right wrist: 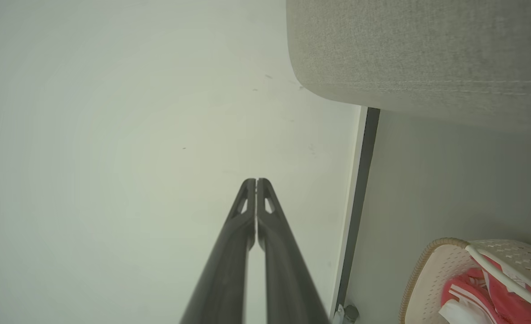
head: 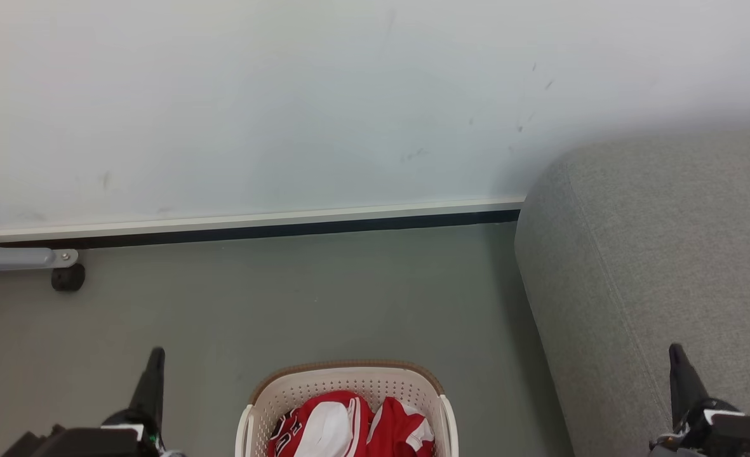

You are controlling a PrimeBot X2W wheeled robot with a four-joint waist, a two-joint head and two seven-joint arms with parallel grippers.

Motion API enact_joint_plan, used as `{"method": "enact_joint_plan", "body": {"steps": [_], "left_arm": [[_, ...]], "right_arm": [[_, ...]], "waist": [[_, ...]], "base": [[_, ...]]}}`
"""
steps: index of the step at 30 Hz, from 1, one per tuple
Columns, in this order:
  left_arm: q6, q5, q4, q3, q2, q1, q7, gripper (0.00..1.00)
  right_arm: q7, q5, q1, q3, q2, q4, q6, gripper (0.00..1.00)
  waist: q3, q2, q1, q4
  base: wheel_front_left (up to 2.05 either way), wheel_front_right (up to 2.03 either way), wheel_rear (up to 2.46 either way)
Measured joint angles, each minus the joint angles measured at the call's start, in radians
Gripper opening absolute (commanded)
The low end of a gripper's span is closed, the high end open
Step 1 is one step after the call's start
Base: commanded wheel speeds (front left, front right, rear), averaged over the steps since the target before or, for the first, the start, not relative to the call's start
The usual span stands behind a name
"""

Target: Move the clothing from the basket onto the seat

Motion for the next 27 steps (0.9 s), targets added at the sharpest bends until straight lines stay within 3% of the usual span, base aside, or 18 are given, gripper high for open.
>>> {"method": "enact_joint_plan", "body": {"steps": [15,19,27], "left_arm": [[0.006,0.013,0.05,-0.043,-0.011,0.051,-0.03,1.0],[0.011,0.053,0.045,-0.057,-0.011,0.051,-0.047,1.0],[0.039,0.156,0.023,-0.074,-0.01,0.05,-0.074,1.0]], "right_arm": [[-0.031,-0.008,0.048,0.029,0.018,0.05,-0.006,1.0],[-0.046,-0.026,0.05,0.035,0.018,0.041,-0.008,1.0],[-0.075,-0.128,0.051,0.054,0.018,0.017,-0.043,1.0]], "waist": [[-0.007,-0.0001,0.0,0.0],[-0.012,0.0,0.0,0.0],[-0.021,0.0,0.0,0.0]], "base": [[0.0,0.0,0.0],[0.0,0.0,0.0],[0.0,0.0,0.0]]}}
